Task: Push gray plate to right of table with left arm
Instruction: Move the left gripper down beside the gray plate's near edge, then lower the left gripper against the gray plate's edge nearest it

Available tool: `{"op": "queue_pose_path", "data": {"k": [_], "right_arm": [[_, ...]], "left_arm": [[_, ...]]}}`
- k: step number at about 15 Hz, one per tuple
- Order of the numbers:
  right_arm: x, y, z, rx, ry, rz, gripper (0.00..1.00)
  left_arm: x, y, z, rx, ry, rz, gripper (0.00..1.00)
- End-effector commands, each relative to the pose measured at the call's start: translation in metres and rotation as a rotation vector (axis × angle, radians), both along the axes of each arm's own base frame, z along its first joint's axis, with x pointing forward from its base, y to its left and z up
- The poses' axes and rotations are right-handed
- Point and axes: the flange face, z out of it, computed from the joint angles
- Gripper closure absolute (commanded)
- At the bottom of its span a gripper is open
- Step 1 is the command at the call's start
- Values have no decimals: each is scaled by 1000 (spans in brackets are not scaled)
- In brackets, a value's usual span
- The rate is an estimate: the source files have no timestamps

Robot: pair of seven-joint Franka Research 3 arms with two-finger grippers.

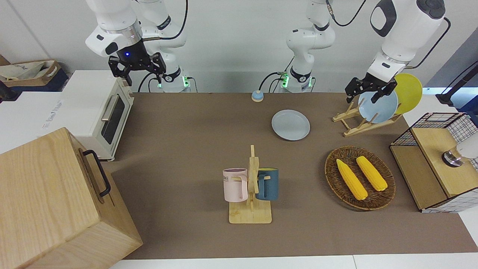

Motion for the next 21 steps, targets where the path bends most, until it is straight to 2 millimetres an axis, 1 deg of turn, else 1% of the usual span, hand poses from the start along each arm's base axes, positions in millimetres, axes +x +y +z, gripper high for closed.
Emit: {"op": "queue_pose_path", "data": {"k": [1,2,4,8,10,11,14,16,18,20,21], "right_arm": [[-3,-3,3,7,6,-4,17],[-3,-3,3,7,6,-5,17],[-3,-3,3,8,6,-4,17],[-4,-2,3,7,6,-2,17],[-4,-2,3,7,4,-2,17],[-4,-2,3,7,6,-2,17],[-3,-3,3,7,6,-5,17],[-4,-2,3,7,6,-2,17],[-4,-2,3,7,4,-4,17],[-4,-2,3,7,6,-2,17],[-4,-2,3,7,4,-4,17]], "left_arm": [[-12,-5,-19,-21,23,20,7],[-17,-6,-25,-21,5,20,7],[-33,-8,-44,-19,-23,25,7],[-55,-17,-98,-25,-69,33,7],[-66,-27,-123,-25,-84,23,7],[-72,-29,-136,-29,-95,30,7],[-86,-55,-171,-16,-120,46,7],[-96,-67,-190,-6,-128,44,7],[-105,-67,-211,-2,-145,44,7],[-111,-72,-227,-2,-143,32,9],[-111,-72,-232,-3,-141,31,11]]}}
